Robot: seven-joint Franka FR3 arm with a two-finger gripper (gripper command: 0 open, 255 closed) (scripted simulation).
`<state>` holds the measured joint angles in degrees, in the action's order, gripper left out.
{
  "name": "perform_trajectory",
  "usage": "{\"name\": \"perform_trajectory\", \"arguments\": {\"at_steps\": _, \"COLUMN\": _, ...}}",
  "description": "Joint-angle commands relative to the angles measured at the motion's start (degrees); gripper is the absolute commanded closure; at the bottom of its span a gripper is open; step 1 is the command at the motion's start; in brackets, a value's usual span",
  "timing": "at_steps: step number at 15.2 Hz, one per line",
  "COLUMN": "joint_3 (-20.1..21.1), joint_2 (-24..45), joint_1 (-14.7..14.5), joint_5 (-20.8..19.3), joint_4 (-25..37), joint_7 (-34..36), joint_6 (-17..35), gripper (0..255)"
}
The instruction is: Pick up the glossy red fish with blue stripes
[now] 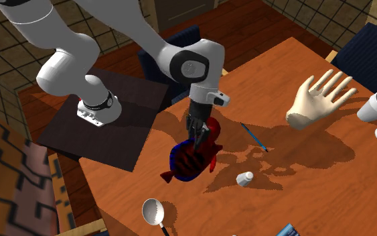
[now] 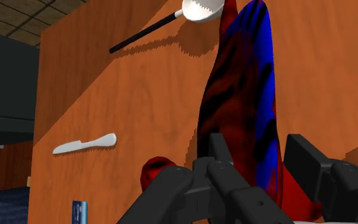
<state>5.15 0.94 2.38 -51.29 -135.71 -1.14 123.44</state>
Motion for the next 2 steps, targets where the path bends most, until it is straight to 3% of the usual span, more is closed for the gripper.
{"name": "perform_trajectory", "arguments": {"at_steps": 1, "joint_3": 0.0, "joint_2": -0.7, "joint_1": 0.0, "joint_5": 0.5, "joint_4": 0.2, "joint_7": -0.8, "joint_6": -0.5, "gripper": 255}}
{"name": "perform_trajectory", "arguments": {"at_steps": 2, "joint_3": 0.0, "joint_2": -0.7, "joint_1": 0.0, "joint_5": 0.5, "joint_4": 0.2, "joint_7": -0.8, "joint_6": -0.5, "gripper": 255}}
